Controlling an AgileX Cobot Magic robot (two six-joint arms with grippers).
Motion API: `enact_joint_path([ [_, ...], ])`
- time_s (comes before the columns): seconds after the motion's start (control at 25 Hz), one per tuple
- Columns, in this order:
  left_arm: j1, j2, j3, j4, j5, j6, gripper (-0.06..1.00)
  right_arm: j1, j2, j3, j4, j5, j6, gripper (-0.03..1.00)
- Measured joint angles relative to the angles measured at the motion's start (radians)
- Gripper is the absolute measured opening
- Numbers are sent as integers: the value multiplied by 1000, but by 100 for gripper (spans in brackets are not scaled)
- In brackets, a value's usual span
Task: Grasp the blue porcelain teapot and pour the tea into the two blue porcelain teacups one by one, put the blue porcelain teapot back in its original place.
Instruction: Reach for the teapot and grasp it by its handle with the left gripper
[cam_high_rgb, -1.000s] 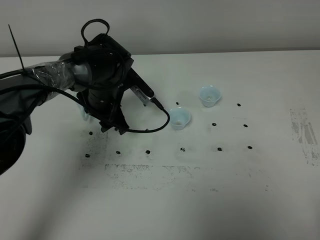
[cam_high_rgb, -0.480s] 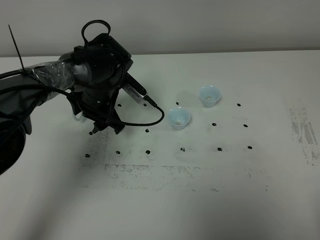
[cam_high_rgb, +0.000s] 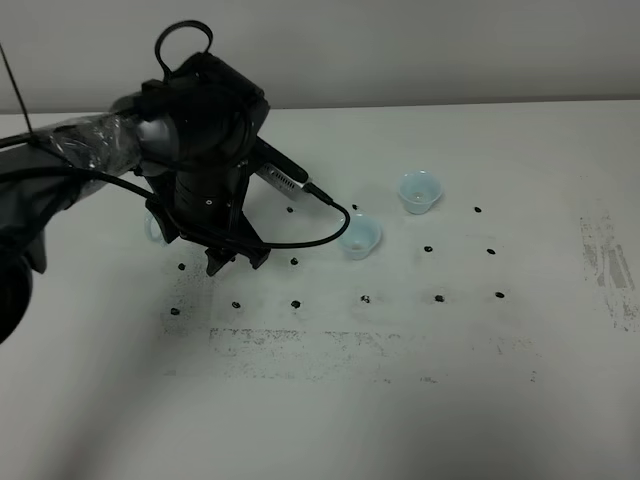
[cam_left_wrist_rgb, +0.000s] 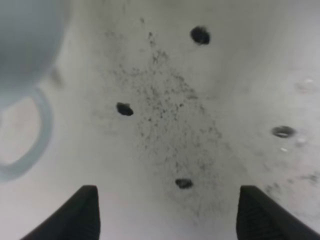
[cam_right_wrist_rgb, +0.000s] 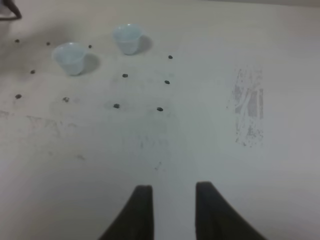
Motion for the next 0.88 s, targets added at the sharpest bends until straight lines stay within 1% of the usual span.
enact_joint_path([
  [0.12, -1, -96, 16, -6, 0, -23, 60, 0, 0, 0, 0, 0, 0, 24],
  [0.24, 0, -215, 69, -6, 0, -37, 60, 0, 0, 0, 0, 0, 0, 24],
  [0.4, 4, -341, 203, -13, 0, -44, 60, 0, 0, 0, 0, 0, 0, 24],
  [0.48, 17, -385, 285, -34, -24, -73, 60, 0, 0, 0, 0, 0, 0, 24],
  [0.6, 43, -397, 397, -49, -145, -140, 60, 0, 0, 0, 0, 0, 0, 24],
  [0.68, 53, -382, 445, -49, -248, -156, 60, 0, 0, 0, 0, 0, 0, 24],
  [0.8, 55, -348, 475, -37, -375, -130, 60, 0, 0, 0, 0, 0, 0, 24],
  [0.88, 55, -319, 476, -22, -437, -115, 60, 0, 0, 0, 0, 0, 0, 24],
])
